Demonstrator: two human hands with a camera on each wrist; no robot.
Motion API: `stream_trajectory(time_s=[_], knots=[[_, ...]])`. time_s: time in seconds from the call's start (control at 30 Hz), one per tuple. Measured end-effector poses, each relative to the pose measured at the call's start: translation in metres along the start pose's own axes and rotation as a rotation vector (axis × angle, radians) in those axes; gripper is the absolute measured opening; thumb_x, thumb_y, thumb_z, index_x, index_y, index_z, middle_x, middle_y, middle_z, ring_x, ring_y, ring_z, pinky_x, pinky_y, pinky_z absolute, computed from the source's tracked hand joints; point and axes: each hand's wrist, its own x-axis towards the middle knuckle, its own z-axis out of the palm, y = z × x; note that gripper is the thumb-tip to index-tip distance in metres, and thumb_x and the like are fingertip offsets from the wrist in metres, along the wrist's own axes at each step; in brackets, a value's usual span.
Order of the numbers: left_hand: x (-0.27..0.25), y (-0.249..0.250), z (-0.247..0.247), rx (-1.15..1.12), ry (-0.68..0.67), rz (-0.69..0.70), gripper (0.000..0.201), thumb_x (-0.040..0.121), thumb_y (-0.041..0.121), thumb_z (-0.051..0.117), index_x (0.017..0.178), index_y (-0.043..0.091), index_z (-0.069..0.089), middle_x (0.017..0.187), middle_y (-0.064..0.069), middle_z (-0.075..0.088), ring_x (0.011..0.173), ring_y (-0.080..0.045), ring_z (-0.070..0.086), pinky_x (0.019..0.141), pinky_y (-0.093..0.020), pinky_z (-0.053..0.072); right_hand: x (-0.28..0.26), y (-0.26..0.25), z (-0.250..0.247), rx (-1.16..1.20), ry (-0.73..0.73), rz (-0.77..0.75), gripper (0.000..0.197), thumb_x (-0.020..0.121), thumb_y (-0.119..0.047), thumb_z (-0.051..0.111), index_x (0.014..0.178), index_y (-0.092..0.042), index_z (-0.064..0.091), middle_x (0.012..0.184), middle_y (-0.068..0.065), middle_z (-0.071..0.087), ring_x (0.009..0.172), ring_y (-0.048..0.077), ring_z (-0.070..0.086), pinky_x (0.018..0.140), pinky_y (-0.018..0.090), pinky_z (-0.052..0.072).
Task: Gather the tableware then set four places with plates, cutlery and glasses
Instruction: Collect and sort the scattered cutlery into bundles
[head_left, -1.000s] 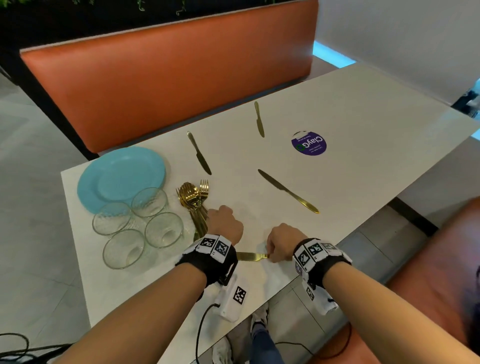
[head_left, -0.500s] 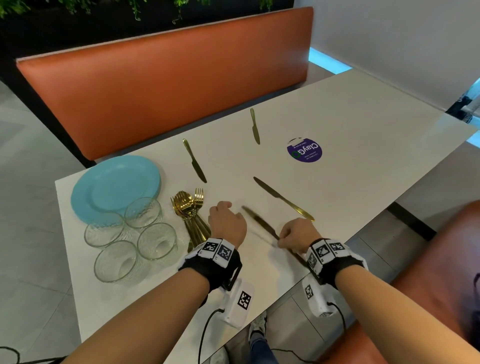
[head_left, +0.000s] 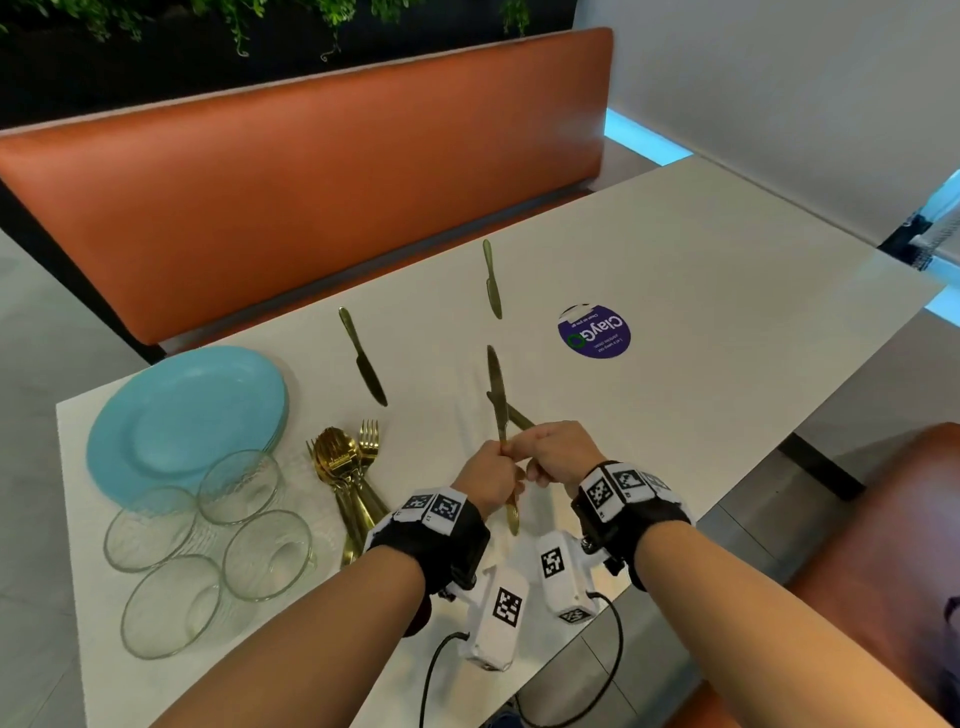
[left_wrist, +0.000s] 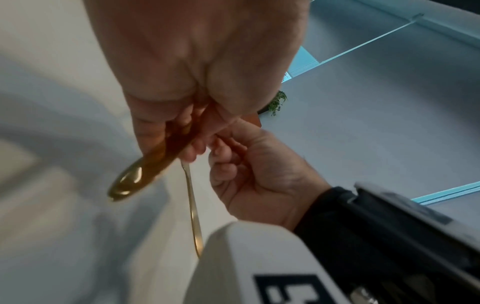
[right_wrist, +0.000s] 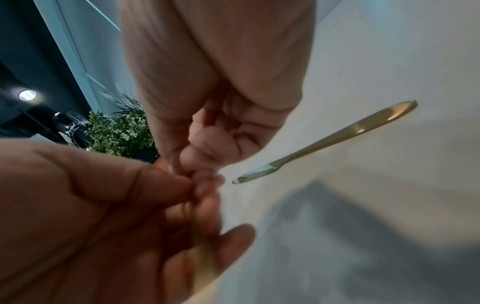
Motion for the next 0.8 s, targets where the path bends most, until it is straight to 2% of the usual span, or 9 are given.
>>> stream_trajectory(time_s=[0.1,0.17,0.27,0.33,0.4,0.47,0.53,0.63,0.8], knots=[[0.004,0.005,-0.005,0.027,0.087,-0.018,0.038,0.093,0.003,0.036,0.129,-0.005,0.046,0.108,-0.024,0.059,0.060,-0.011,0.044,0.056,-0.025,0.043,0.011,0.001,-0.010,-0.104,0.018,-0.002,0.009,0.075,-0.020,0.075,0.068,-0.015,0.072,0.078,0.012,0.069,0.050,0.013,0.051,0.045,0.021,0.040],[0.008,0.007,-0.010,0.025,0.121,-0.014,0.038,0.096,0.011,0.038,0.129,-0.003,0.048,0.131,-0.027,0.052,0.060,-0.009,0.042,0.053,-0.023,0.041,0.018,0.003,-0.022,-0.330,0.093,-0.006,0.010,0.077,-0.025,0.074,0.075,-0.016,0.072,0.076,0.002,0.066,0.064,0.015,0.057,0.056,0.022,0.047],[0.014,0.006,-0.017,0.016,0.144,-0.018,0.038,0.097,0.016,0.038,0.130,-0.001,0.049,0.135,-0.028,0.049,0.066,-0.017,0.046,0.053,-0.023,0.038,0.026,0.014,-0.036,-0.645,0.171,0.071,0.023,0.082,-0.027,0.070,0.101,-0.015,0.071,0.099,0.004,0.067,0.097,0.021,0.063,0.078,0.024,0.047],[0.019,0.006,-0.020,0.019,0.168,-0.018,0.038,0.098,0.017,0.037,0.130,0.000,0.050,0.134,-0.028,0.050,0.070,-0.021,0.047,0.053,-0.023,0.038,0.029,0.022,-0.038,-0.709,0.188,0.120,0.024,0.082,-0.025,0.067,0.103,-0.014,0.071,0.104,0.005,0.067,0.098,0.023,0.064,0.080,0.026,0.051],[0.021,0.007,-0.023,-0.004,0.199,-0.015,0.038,0.098,0.016,0.036,0.130,-0.001,0.049,0.131,-0.030,0.052,0.059,-0.013,0.043,0.052,-0.023,0.037,0.031,0.029,-0.037,-0.759,0.197,0.142,0.023,0.082,-0.023,0.064,0.103,-0.014,0.072,0.103,0.006,0.068,0.092,0.022,0.065,0.076,0.027,0.053],[0.020,0.011,-0.025,-0.076,0.163,-0.020,0.037,0.101,0.011,0.030,0.132,-0.005,0.043,0.105,-0.030,0.059,0.055,-0.011,0.037,0.051,-0.023,0.033,0.033,0.032,-0.035,-0.783,0.215,0.150,0.022,0.085,-0.021,0.062,0.102,-0.013,0.072,0.103,0.007,0.068,0.088,0.022,0.065,0.072,0.026,0.052],[0.015,0.016,-0.026,-0.158,0.103,-0.049,0.037,0.102,0.005,0.023,0.135,-0.007,0.037,0.072,-0.012,0.046,0.054,-0.013,0.034,0.049,-0.023,0.029,0.034,0.032,-0.034,-0.802,0.232,0.163,0.021,0.086,-0.019,0.061,0.102,-0.012,0.072,0.103,0.007,0.068,0.090,0.023,0.065,0.071,0.026,0.051],[0.016,0.017,-0.023,-0.179,0.126,-0.064,0.035,0.102,0.009,0.026,0.131,-0.003,0.043,0.068,-0.005,0.041,0.053,-0.013,0.036,0.041,-0.020,0.032,0.034,0.029,-0.031,-0.860,0.218,0.174,0.019,0.084,-0.021,0.062,0.097,-0.009,0.068,0.098,0.007,0.066,0.090,0.024,0.065,0.069,0.026,0.049],[0.021,0.016,-0.016,-0.166,0.165,-0.039,0.023,0.101,0.011,0.027,0.108,0.004,0.048,0.072,-0.007,0.051,0.057,-0.016,0.048,0.052,-0.023,0.045,0.033,0.027,-0.029,-0.895,0.241,0.188,0.016,0.085,-0.019,0.059,0.097,-0.008,0.065,0.082,0.003,0.052,0.075,0.020,0.051,0.066,0.025,0.045]])
